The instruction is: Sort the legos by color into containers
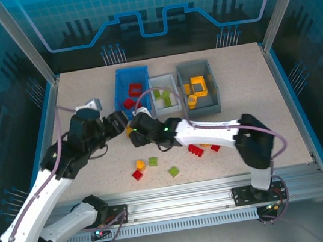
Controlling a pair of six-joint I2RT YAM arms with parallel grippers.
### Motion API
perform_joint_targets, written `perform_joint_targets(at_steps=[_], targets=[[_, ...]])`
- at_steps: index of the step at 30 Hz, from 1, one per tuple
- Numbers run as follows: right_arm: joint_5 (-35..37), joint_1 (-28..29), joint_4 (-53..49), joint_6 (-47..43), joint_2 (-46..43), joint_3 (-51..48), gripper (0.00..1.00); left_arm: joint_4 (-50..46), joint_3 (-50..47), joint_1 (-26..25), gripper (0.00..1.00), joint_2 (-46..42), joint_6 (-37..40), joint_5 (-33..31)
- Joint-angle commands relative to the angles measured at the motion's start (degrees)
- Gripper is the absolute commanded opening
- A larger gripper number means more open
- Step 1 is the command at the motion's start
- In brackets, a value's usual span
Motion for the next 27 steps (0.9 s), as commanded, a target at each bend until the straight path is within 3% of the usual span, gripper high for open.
perform_joint_targets(at_steps=[1,9,15,20,27], targets=[[0.01,0.13,-6.89,4.95,9.22,10.33,0.82,-11.8,-5.03,0.08,0.55,-6.37,0.09,-2.29],[0.31,-1.12,-16.85,6.95,27.24,30.77,0.87,-15.17,-7.94,0.21,0.55,-13.03,-1.45,-3.41],[1.07,-2.04,-19.78,6.19,34.57,39.01,0.81,-13.93,-8.46,0.16,0.54,-12.72,-1.8,-2.39],[2.86,-2.4,-23.31,5.52,40.88,47.26,0.69,-13.76,-8.2,0.2,0.54,-12.9,-2.01,-1.89],[4.1,-2.32,-24.5,4.62,42.35,50.56,0.39,-13.78,-8.64,0.16,0.54,-13.49,-1.99,-1.73]])
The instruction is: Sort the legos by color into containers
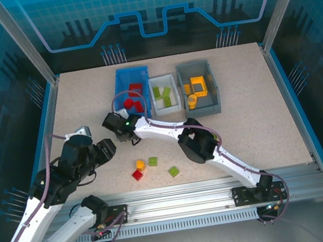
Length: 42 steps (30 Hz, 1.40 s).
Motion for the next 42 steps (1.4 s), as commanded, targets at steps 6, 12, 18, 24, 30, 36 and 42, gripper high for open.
perform_joint_targets(at_steps=[6,12,18,24,30,36,42], targets=[[3.54,1.1,0.86,-2.3,-7.42,-5.93,0.29,1.13,-0.2,-0.03,0.54,-0.52,0.23,1.32],[6.29,1.26,10.19,-4.43,-30.67,-28.67,0.29,9.33,1.34,-0.14,0.54,3.21,1.89,9.67],[5.8,-7.05,9.95,-6.21,-51.13,-48.87,0.3,20.63,7.26,-1.57,0.53,17.05,2.29,20.46],[1.98,-22.52,5.12,-7.55,-57.07,-56.07,0.31,31.27,14.35,-9.79,0.53,31.57,3.24,19.23],[-2.15,-32.93,1.81,-7.53,-49.34,-52.28,0.31,35.42,21.51,-17.43,0.52,43.73,4.98,15.1],[-3.93,-36.15,0.46,-6.79,-40.56,-47.19,0.34,35.65,23.5,-20.92,0.52,48.7,5.14,12.8],[-3.98,-36.69,-0.56,-5.86,-36.99,-44.33,0.52,34.41,21.13,-21.66,0.53,48.41,4.95,12.31]])
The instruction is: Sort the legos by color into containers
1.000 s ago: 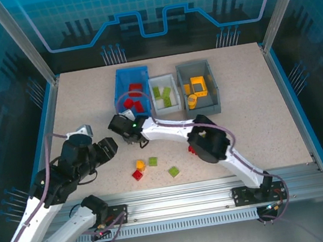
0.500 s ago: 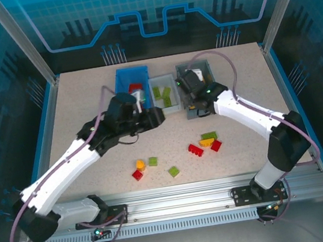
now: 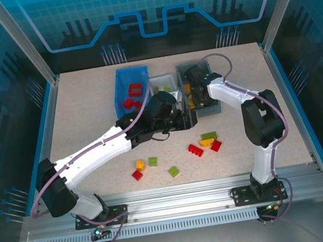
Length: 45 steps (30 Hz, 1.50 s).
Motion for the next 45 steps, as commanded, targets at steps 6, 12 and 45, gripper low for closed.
perform_joint_targets(at_steps=[6,12,45], targets=[[0.25,0.06,-1.49,0.44,-1.92,2.72,0.64,-3.83,-5.87,-0.81,0.53,-5.91,-2.37,-5.31],[2.4,3.43,0.56,-1.32,-12.55,-1.1,0.63,-16.12,-12.44,-0.81,0.53,-14.41,-9.98,-11.58],[-20.39,41.44,31.26,-10.39,-44.72,-42.24,0.77,-14.36,-43.52,5.42,0.68,-16.48,-33.91,-6.3]])
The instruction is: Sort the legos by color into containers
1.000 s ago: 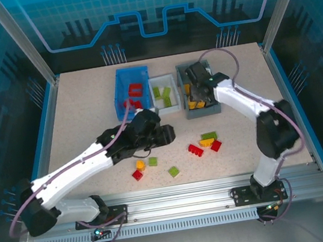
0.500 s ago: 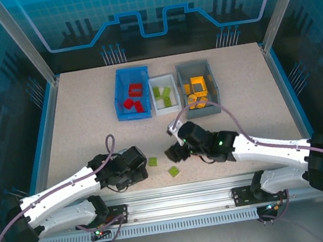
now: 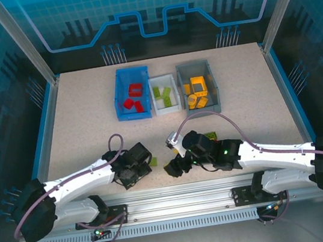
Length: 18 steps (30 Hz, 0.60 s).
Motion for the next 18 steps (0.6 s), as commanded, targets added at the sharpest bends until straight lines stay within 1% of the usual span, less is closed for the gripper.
perform_joint_targets(at_steps=[1,7,10,13,15,16,18], targets=[[-0.85,0.79,0.71,1.05,-0.92,1.06,0.77,2.47,-1.47,2.17,0.66,1.39,1.35,0.98],[-0.17,1.0,0.03,1.77,-1.31,1.72,0.76,3.37,-2.21,2.95,0.56,3.73,2.83,1.54],[0.4,1.11,-0.21,1.84,-1.44,1.81,0.76,4.57,-3.24,2.94,0.5,4.44,3.08,1.57],[0.52,1.09,-0.42,1.87,-1.36,1.94,0.76,4.86,-3.58,2.94,0.4,4.68,3.21,1.19],[0.7,1.1,-0.52,2.11,-1.55,1.93,0.75,4.12,-3.09,2.93,0.27,3.86,3.58,0.73],[0.79,1.09,-0.57,2.13,-1.68,1.93,0.75,3.33,-2.61,2.87,0.25,3.13,3.76,0.48],[1.09,1.09,-0.43,2.39,-2.17,2.12,0.75,0.01,-0.84,2.77,0.24,0.73,4.38,-0.54]])
